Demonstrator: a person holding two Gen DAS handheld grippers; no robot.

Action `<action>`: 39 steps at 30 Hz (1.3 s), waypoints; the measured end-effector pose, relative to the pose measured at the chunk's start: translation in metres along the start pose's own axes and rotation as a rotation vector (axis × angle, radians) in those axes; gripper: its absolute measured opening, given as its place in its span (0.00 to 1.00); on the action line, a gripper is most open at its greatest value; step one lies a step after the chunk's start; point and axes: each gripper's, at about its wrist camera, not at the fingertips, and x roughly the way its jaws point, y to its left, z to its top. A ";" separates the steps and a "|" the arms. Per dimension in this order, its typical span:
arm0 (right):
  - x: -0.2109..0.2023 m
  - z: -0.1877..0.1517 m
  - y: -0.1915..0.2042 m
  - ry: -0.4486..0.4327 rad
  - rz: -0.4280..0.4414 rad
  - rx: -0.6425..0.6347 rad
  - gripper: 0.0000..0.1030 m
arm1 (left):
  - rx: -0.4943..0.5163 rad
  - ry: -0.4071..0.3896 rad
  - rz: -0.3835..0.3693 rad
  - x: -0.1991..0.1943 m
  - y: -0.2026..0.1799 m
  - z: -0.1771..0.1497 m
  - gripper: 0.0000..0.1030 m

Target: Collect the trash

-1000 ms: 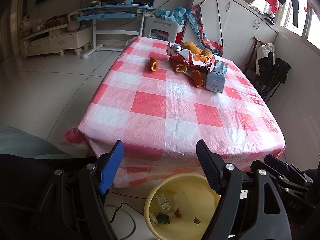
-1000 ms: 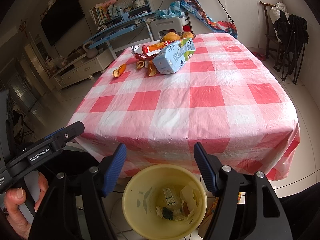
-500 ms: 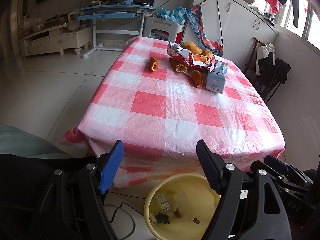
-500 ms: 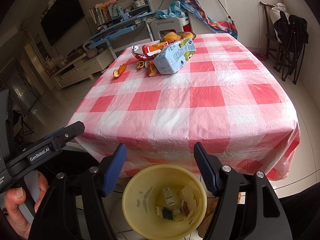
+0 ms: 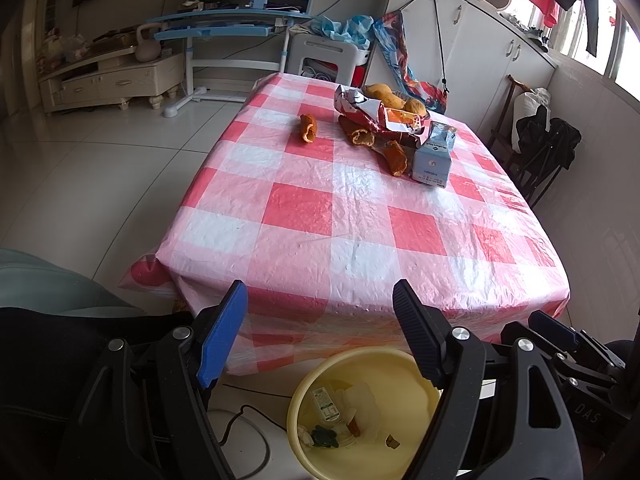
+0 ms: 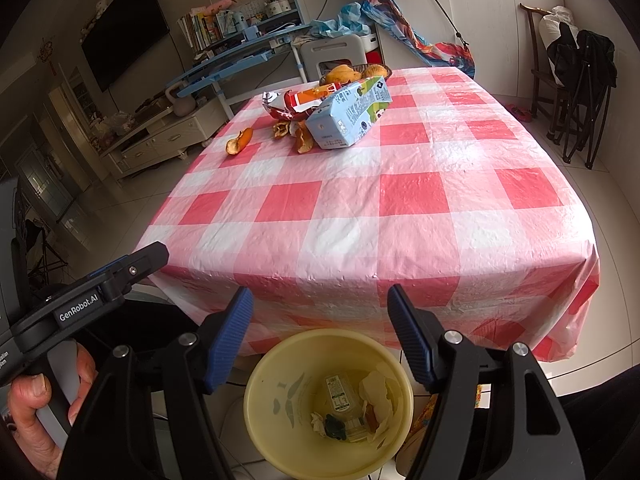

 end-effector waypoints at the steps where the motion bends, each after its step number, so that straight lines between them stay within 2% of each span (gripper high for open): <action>1: 0.000 0.000 0.000 0.000 0.000 0.000 0.65 | 0.000 0.000 0.000 0.000 0.000 0.000 0.70; 25: 0.000 0.001 0.000 0.001 -0.001 -0.002 0.65 | -0.005 0.003 0.000 0.002 0.000 -0.001 0.70; 30: 0.000 0.002 0.001 -0.002 0.012 0.001 0.65 | -0.046 -0.006 -0.013 -0.003 0.006 0.004 0.70; 35: 0.003 0.022 0.002 -0.015 0.056 0.006 0.65 | -0.085 -0.077 -0.001 -0.021 0.015 0.019 0.70; 39: 0.014 0.047 0.006 -0.020 0.082 -0.015 0.65 | -0.113 -0.090 -0.002 -0.027 0.019 0.027 0.71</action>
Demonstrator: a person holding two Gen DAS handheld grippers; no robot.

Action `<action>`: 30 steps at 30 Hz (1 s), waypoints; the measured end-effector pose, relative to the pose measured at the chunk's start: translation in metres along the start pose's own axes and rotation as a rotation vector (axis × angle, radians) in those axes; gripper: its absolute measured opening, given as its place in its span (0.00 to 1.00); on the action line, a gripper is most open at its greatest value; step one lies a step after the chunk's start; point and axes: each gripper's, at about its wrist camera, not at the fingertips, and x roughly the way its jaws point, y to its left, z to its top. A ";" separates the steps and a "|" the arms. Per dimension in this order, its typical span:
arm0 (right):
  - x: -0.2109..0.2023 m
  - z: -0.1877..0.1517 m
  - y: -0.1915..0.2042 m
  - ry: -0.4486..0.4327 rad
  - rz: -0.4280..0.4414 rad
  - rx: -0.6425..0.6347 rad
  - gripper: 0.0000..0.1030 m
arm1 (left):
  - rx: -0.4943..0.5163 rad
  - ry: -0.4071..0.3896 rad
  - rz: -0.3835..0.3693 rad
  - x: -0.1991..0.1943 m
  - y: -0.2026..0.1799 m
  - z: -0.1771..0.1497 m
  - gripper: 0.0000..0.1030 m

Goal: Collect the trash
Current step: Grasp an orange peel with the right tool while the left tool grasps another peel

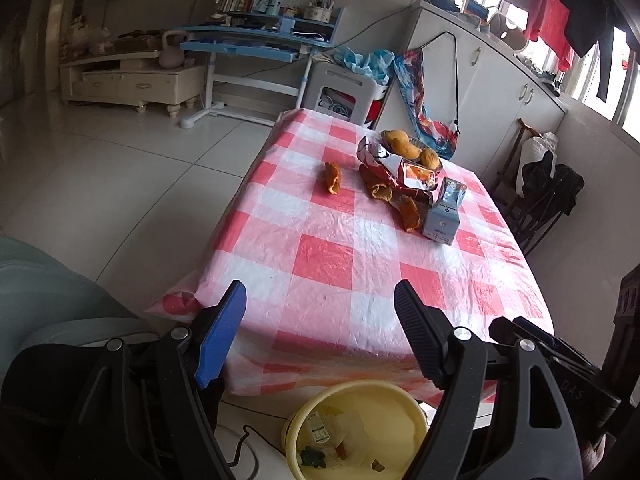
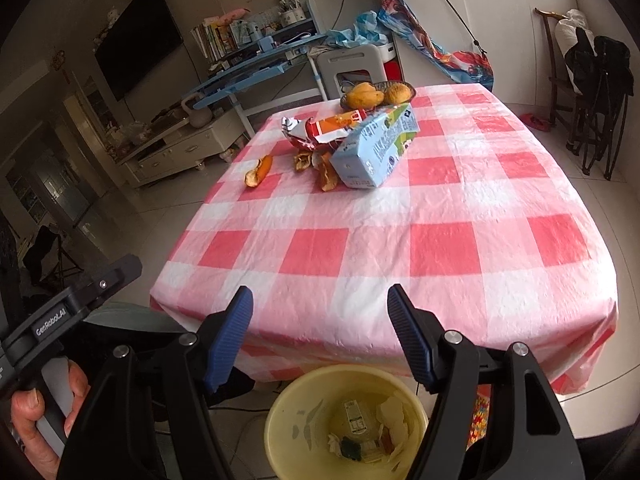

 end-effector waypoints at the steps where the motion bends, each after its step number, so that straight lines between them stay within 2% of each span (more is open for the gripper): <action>1: 0.004 0.005 0.002 0.003 0.007 -0.005 0.65 | -0.005 0.001 0.000 -0.001 0.001 0.002 0.71; 7: 0.045 0.037 0.017 0.047 0.065 -0.046 0.65 | -0.038 -0.005 0.011 0.002 0.014 0.022 0.71; 11: 0.078 0.052 0.018 0.077 0.059 -0.052 0.65 | -0.058 0.008 0.022 0.018 0.019 0.039 0.71; 16: 0.111 0.067 0.009 0.107 0.042 -0.043 0.64 | -0.041 0.048 0.032 0.057 0.013 0.068 0.71; 22: 0.132 0.085 -0.016 0.095 0.005 0.001 0.62 | -0.020 0.104 0.055 0.120 0.001 0.098 0.71; 27: 0.141 0.095 -0.023 0.091 0.000 -0.001 0.53 | 0.021 0.134 0.091 0.167 -0.012 0.113 0.71; 28: 0.142 0.096 -0.022 0.095 -0.004 -0.010 0.48 | 0.029 0.139 0.098 0.175 -0.014 0.115 0.71; 30: 0.143 0.095 -0.018 0.099 -0.012 -0.031 0.43 | 0.047 0.150 0.112 0.190 -0.018 0.118 0.71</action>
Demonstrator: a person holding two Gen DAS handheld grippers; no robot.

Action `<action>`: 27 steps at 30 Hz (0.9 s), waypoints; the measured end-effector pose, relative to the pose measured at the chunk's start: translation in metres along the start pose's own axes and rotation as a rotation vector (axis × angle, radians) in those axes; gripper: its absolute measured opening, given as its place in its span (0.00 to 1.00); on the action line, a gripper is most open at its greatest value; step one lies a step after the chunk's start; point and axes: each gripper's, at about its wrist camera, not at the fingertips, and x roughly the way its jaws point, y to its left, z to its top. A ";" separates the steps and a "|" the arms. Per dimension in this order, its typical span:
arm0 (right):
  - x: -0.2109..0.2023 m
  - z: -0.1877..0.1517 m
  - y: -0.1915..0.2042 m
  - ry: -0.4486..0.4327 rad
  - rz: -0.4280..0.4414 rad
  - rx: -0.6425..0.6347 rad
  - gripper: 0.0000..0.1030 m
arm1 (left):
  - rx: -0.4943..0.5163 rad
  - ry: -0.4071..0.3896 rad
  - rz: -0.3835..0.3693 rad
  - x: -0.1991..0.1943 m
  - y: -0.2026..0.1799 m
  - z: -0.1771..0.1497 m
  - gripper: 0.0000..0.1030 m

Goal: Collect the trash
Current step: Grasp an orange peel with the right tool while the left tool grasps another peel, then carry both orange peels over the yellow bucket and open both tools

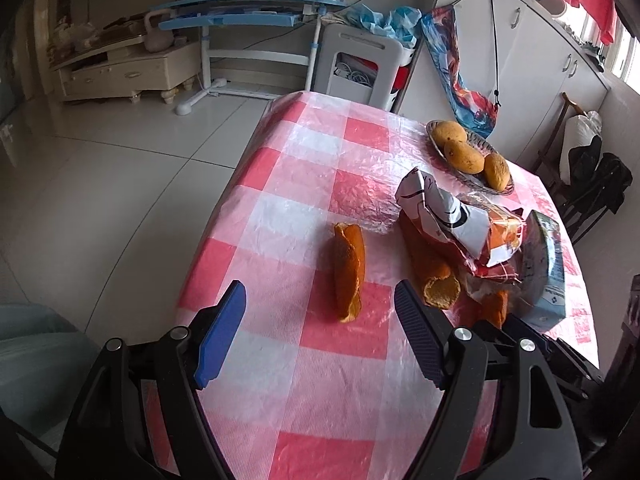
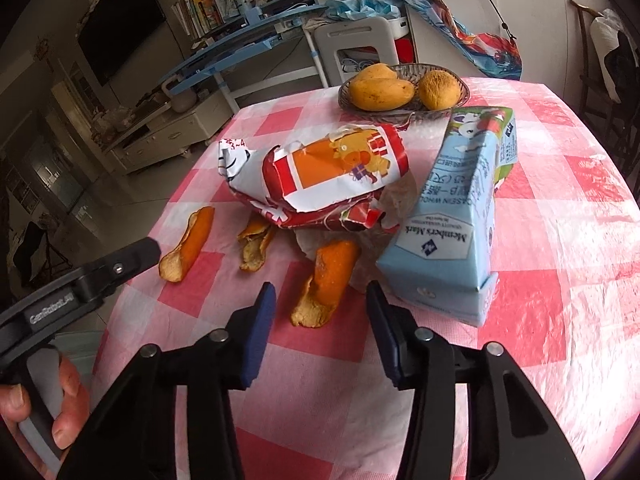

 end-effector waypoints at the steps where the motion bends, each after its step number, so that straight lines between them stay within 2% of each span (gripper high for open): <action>1: 0.002 0.000 0.003 0.003 -0.009 -0.012 0.41 | 0.012 0.005 0.007 0.006 -0.003 0.002 0.71; 3: 0.002 0.000 0.004 0.005 -0.027 -0.025 0.35 | 0.037 0.011 0.023 0.017 -0.010 0.007 0.71; 5: 0.002 0.000 0.000 0.005 -0.034 -0.016 0.25 | 0.057 0.011 0.032 0.026 -0.014 0.010 0.66; 6: 0.002 0.000 -0.001 0.006 -0.029 -0.008 0.22 | 0.063 0.013 0.032 0.029 -0.015 0.011 0.54; 7: 0.001 -0.001 -0.003 0.008 -0.019 -0.002 0.18 | 0.067 0.018 0.026 0.033 -0.016 0.012 0.37; 9: -0.001 -0.003 -0.004 0.010 -0.009 -0.001 0.17 | 0.070 0.034 -0.011 0.035 -0.016 0.011 0.17; 11: -0.003 -0.004 -0.002 0.017 0.011 0.006 0.17 | 0.088 0.017 -0.026 0.031 -0.019 0.009 0.16; 13: -0.007 -0.009 -0.002 0.025 0.040 0.022 0.17 | 0.076 0.012 -0.077 0.023 -0.017 0.005 0.16; 16: -0.018 -0.017 0.003 0.027 0.078 0.033 0.17 | 0.027 0.005 -0.137 0.004 -0.008 -0.004 0.15; 19: -0.033 -0.027 0.009 0.019 0.106 0.025 0.17 | -0.042 -0.008 -0.237 -0.017 0.004 -0.013 0.15; 22: -0.052 -0.039 0.011 0.002 0.130 0.034 0.17 | -0.074 -0.021 -0.295 -0.035 0.014 -0.027 0.15; 27: -0.079 -0.062 0.009 -0.007 0.154 0.061 0.17 | -0.066 -0.036 -0.332 -0.065 0.018 -0.055 0.15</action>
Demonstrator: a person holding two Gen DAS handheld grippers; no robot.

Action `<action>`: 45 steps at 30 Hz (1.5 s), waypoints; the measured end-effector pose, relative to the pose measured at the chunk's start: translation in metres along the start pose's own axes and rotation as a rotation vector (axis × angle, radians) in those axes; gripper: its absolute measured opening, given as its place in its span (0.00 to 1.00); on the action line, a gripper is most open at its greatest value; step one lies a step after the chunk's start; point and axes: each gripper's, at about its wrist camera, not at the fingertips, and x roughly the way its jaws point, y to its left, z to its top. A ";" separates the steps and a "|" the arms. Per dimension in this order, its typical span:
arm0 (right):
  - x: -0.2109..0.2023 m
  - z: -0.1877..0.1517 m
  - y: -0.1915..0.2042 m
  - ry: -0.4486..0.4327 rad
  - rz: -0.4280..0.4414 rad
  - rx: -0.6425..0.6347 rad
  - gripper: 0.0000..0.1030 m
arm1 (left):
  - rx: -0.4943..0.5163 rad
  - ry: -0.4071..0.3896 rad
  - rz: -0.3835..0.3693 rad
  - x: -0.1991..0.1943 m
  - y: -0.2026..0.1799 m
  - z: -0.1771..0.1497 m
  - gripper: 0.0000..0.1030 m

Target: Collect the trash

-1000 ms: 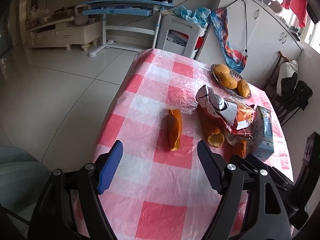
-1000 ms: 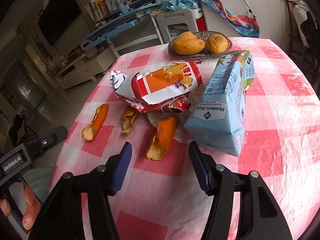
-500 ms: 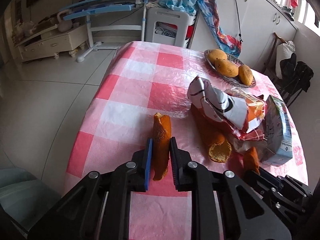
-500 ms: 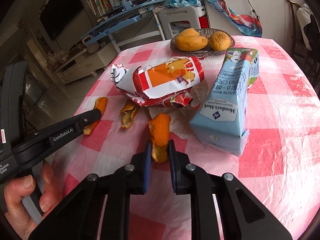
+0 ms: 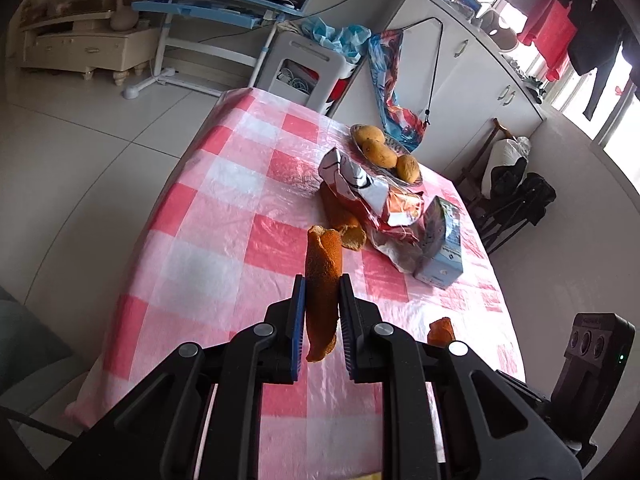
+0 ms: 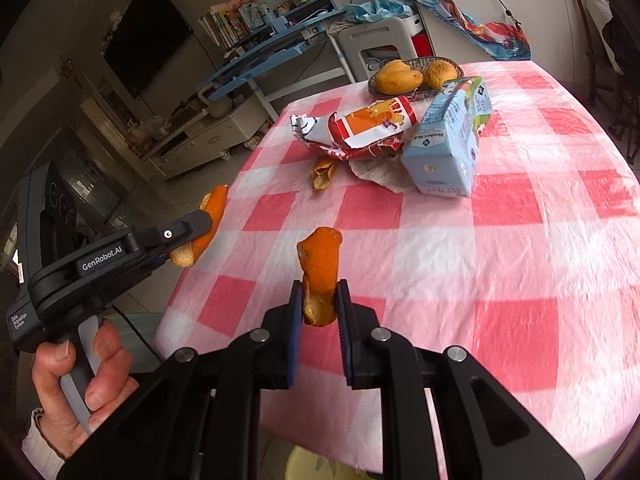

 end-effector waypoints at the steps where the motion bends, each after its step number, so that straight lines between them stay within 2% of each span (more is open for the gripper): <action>1: -0.005 -0.005 0.001 0.001 0.001 0.001 0.17 | 0.010 0.000 -0.001 -0.004 -0.002 -0.004 0.15; 5: -0.019 -0.023 0.012 0.018 -0.007 -0.023 0.17 | 0.069 0.005 0.013 -0.020 -0.013 -0.028 0.15; 11: -0.029 -0.067 0.022 0.116 -0.039 -0.046 0.17 | 0.125 0.014 0.028 -0.040 -0.021 -0.055 0.15; 13: -0.030 -0.082 0.023 0.156 -0.053 -0.034 0.19 | 0.133 0.018 0.029 -0.045 -0.023 -0.062 0.15; 14: -0.033 -0.088 0.022 0.160 -0.059 -0.021 0.25 | 0.138 0.021 0.030 -0.048 -0.024 -0.067 0.15; 15: -0.036 -0.091 0.020 0.151 -0.064 -0.006 0.31 | 0.143 0.024 0.031 -0.050 -0.025 -0.070 0.15; 16: -0.041 -0.095 0.018 0.136 -0.068 0.007 0.43 | 0.148 0.028 0.031 -0.053 -0.025 -0.075 0.15; 17: -0.045 -0.095 0.015 0.114 -0.077 0.020 0.48 | 0.153 0.034 0.029 -0.056 -0.026 -0.081 0.15; 21: -0.065 -0.087 0.004 -0.012 -0.077 0.094 0.54 | 0.195 0.070 0.021 -0.063 -0.034 -0.104 0.15; 23: -0.076 -0.088 0.003 -0.084 -0.088 0.117 0.61 | 0.230 0.104 0.013 -0.063 -0.043 -0.118 0.15; 26: -0.084 -0.085 -0.002 -0.152 -0.091 0.152 0.62 | 0.313 0.217 0.001 -0.050 -0.059 -0.141 0.16; 29: -0.088 -0.081 -0.009 -0.180 -0.103 0.179 0.63 | 0.384 0.303 0.014 -0.039 -0.071 -0.159 0.18; 30: -0.087 -0.081 -0.011 -0.181 -0.107 0.190 0.64 | 0.403 0.294 0.026 -0.040 -0.073 -0.161 0.20; 34: -0.089 -0.084 -0.021 -0.176 -0.113 0.232 0.66 | 0.419 0.195 0.076 -0.053 -0.074 -0.157 0.50; 37: -0.092 -0.088 -0.023 -0.175 -0.116 0.247 0.66 | 0.380 0.111 0.128 -0.063 -0.065 -0.145 0.56; 39: -0.092 -0.090 -0.022 -0.172 -0.118 0.244 0.67 | 0.335 0.082 0.152 -0.066 -0.057 -0.138 0.56; 45: -0.086 -0.093 -0.018 -0.154 -0.129 0.219 0.68 | 0.234 0.035 0.203 -0.070 -0.036 -0.123 0.58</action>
